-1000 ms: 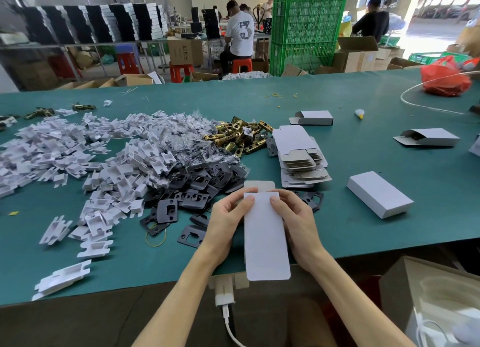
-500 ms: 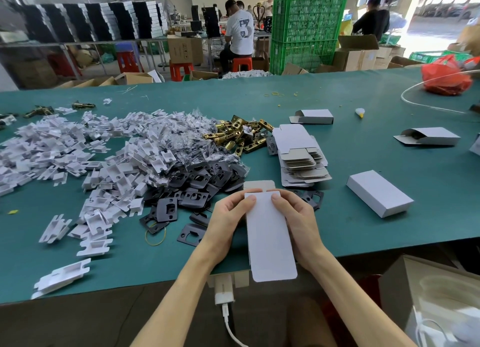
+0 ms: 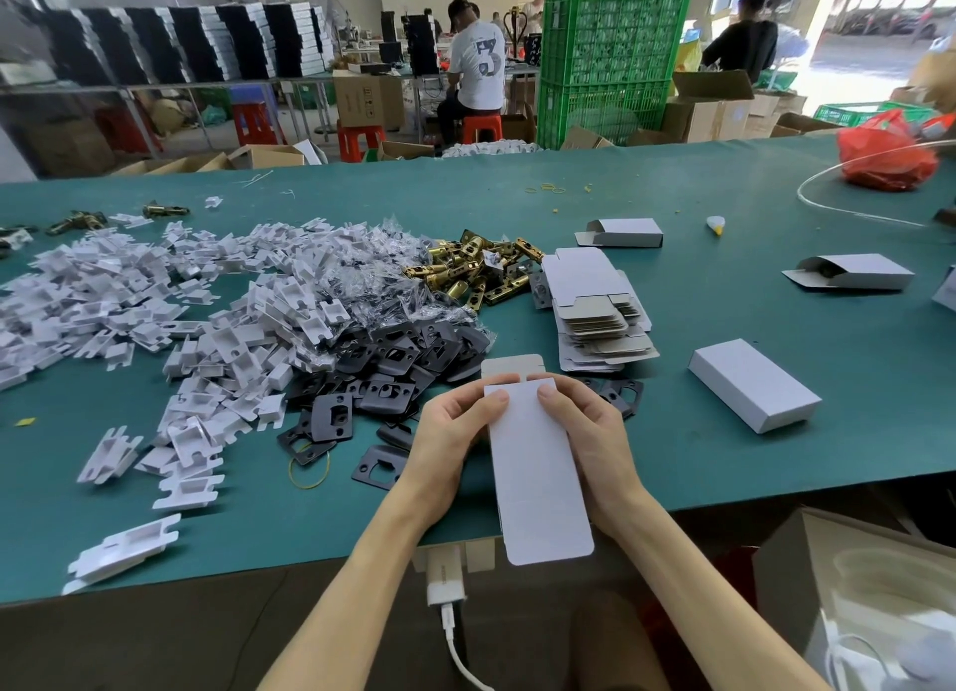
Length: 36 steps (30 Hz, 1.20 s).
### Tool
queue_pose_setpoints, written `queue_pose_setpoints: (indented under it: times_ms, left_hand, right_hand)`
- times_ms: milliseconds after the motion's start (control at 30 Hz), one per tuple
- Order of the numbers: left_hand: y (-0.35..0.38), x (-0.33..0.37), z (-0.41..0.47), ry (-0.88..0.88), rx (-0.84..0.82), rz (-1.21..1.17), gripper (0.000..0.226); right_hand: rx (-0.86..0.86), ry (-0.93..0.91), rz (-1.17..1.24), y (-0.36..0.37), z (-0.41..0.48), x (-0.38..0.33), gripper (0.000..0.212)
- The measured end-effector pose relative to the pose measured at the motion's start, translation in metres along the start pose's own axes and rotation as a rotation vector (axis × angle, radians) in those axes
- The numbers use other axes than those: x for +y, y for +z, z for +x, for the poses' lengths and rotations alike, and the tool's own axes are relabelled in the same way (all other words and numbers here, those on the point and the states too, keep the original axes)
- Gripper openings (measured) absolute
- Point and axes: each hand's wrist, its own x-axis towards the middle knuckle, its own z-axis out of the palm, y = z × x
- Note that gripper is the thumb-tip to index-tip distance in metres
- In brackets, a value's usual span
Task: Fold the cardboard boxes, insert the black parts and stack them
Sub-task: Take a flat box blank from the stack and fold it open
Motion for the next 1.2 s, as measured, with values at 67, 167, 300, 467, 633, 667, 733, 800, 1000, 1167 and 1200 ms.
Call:
queue_pose_setpoints:
  times_ms: [67,167,300,467,633,667,733,800,1000,1167,1200]
  left_hand:
    - [0.0,0.0007,-0.0003,0.004,-0.007,0.003,0.031]
    - [0.0003,0.0016,-0.0009,0.018,-0.037,0.01,0.031]
    - [0.0002,0.0009,-0.0003,0.028,-0.063,0.011,0.035]
    - [0.0001,-0.0011,0.0005,0.036,-0.05,0.021,0.036]
    - [0.0006,-0.001,0.0002,0.032,-0.043,0.029,0.037]
    - [0.0007,-0.0008,-0.0001,0.032,-0.042,0.032,0.036]
    - [0.0005,-0.0006,-0.0005,0.031,-0.034,0.038,0.034]
    - [0.0007,0.0002,-0.001,0.024,-0.022,0.036,0.033]
    - [0.0039,0.004,-0.0034,0.018,0.0,0.066,0.032]
    - [0.0045,0.0044,-0.004,0.018,0.028,0.055,0.031]
    - [0.0045,0.0045,-0.0042,0.018,0.029,0.055,0.031]
  right_hand:
    - [0.0,-0.004,-0.012,-0.0001,0.0001,0.0005,0.016]
    - [-0.01,-0.01,-0.016,-0.0005,0.0001,-0.0002,0.024]
    - [-0.014,-0.007,0.008,-0.0017,0.0011,-0.0007,0.03]
    - [-0.006,-0.02,0.009,-0.0016,0.0016,0.0011,0.024]
    - [-0.015,-0.03,-0.008,-0.0021,0.0016,0.0013,0.024]
    - [-0.017,-0.03,-0.007,-0.0022,0.0015,0.0017,0.024]
    - [-0.022,-0.033,-0.013,-0.0021,0.0016,0.0021,0.023]
    - [-0.024,-0.039,-0.028,-0.0022,0.0017,0.0026,0.021]
    - [-0.015,-0.032,-0.023,-0.002,0.0024,0.0054,0.019]
    - [-0.006,-0.033,-0.036,-0.0018,0.002,0.0048,0.019]
    - [-0.004,-0.029,-0.037,-0.0015,0.0019,0.0047,0.019]
